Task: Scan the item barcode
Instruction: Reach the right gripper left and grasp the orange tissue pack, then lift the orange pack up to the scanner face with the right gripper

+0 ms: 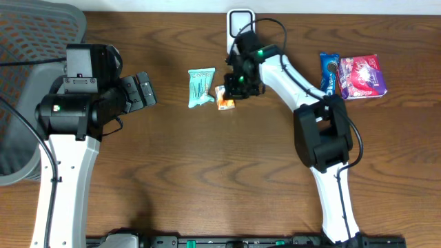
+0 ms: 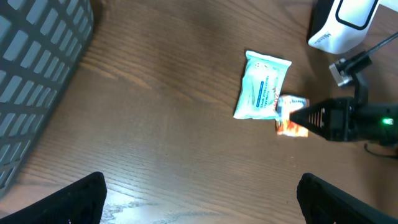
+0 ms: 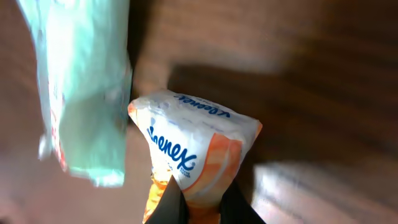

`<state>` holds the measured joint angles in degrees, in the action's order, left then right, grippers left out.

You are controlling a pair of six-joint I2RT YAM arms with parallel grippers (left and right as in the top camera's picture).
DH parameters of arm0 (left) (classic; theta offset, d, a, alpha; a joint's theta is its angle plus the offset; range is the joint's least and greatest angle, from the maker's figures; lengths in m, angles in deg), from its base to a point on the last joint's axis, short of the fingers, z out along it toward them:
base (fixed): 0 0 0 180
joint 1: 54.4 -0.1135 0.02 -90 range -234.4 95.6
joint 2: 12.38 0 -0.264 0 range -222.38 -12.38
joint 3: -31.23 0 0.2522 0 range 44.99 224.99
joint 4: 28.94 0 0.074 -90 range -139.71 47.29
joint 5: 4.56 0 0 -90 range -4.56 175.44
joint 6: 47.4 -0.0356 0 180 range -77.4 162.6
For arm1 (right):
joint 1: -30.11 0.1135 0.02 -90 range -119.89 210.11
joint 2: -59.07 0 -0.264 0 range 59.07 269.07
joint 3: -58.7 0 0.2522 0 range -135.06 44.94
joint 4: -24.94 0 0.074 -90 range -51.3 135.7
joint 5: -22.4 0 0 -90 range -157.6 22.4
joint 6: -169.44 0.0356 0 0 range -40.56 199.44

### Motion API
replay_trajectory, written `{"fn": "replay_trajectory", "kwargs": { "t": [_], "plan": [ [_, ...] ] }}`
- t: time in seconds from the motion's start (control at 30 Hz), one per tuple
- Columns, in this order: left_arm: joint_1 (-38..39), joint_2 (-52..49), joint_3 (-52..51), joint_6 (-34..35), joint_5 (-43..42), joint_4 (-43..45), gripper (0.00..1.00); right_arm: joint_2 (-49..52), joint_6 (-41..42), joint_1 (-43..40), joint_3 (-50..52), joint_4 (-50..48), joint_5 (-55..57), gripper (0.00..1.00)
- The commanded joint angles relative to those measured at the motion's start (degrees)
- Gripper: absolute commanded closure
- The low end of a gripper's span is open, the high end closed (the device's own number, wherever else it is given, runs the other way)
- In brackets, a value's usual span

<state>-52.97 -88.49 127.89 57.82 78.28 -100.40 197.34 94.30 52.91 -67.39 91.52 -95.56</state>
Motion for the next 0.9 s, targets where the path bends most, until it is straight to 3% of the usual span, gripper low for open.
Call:
{"fn": "replay_trajectory", "kwargs": {
  "t": [0.0,0.1,0.17,0.27,0.37,0.5,0.77,0.87],
  "plan": [
    [-0.17,0.13,0.04,0.09,0.31,-0.13,0.02,1.46,-5.77,-5.62,0.72,2.82,-26.27,0.99],
    [-0.17,0.13,0.04,0.09,0.31,-0.13,0.02,1.46,-8.74,-9.44,0.74,7.34,-39.78,0.99],
    [-0.17,0.13,0.04,0.09,0.31,-0.15,0.02,1.46,-18.58,-11.43,0.74,11.89,-46.84,0.99],
    [-0.17,0.13,0.04,0.09,0.31,-0.13,0.02,1.46,-29.77,-12.57,0.74,17.35,-48.48,0.99],
    [-0.17,0.13,0.04,0.09,0.31,-0.13,0.02,1.46,-35.82,-12.74,0.74,20.15,-49.31,0.99],
    [-0.17,0.13,0.04,0.09,0.31,-0.13,0.02,1.46,-40.68,-12.7,0.74,16.61,-61.53,0.99],
    [-0.17,0.13,0.04,0.09,0.31,-0.13,0.02,1.44,-23.17,-12.44,0.57,0.37,-60.85,0.99],
    [-0.17,0.13,0.04,0.07,0.31,-0.15,0.02,1.44,-12.57,-11.58,-0.02,-4.42,-56.19,0.99]
  ]
}}
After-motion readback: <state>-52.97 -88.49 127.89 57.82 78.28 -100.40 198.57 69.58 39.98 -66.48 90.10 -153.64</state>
